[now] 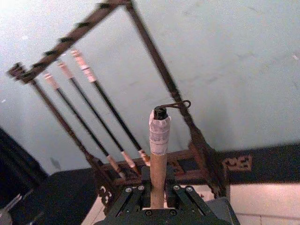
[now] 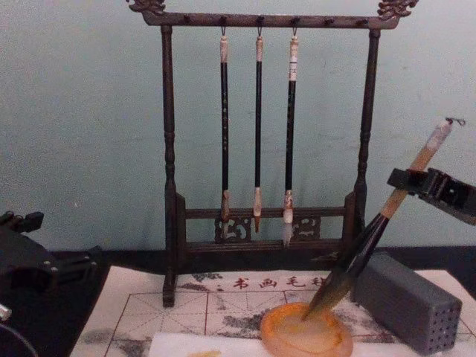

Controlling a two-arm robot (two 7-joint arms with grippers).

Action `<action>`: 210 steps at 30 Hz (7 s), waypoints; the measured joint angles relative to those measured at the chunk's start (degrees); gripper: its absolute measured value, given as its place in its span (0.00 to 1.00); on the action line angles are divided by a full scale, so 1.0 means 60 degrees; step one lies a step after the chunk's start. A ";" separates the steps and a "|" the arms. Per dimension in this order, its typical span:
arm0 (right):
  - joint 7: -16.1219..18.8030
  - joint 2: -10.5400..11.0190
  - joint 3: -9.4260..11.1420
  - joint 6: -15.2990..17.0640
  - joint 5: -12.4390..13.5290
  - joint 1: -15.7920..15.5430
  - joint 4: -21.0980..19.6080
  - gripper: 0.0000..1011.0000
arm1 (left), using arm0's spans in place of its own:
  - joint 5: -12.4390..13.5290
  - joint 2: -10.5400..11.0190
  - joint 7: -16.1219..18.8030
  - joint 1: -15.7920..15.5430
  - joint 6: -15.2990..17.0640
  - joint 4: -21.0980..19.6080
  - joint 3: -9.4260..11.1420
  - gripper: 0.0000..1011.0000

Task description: Pick up the brush from the inkstone, write on the paper, then place the brush back to its original position.

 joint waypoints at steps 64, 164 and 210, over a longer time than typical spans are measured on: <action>0.3394 0.0868 0.0496 -0.3819 -0.3601 -0.2046 -0.1135 0.20 | 0.0000 -0.0001 0.0000 0.0000 0.0000 0.0000 -0.0001 0.99; 0.1755 0.1159 0.1613 -0.1399 -0.3094 -0.3427 -0.2895 0.20 | 0.0000 0.0000 0.0000 0.0000 0.0000 0.0001 0.0000 0.99; 0.1757 0.1346 0.1949 -0.1465 -0.3190 -0.3772 -0.3102 0.20 | 0.0000 0.0000 0.0000 -0.0001 0.0000 0.0000 0.0000 0.99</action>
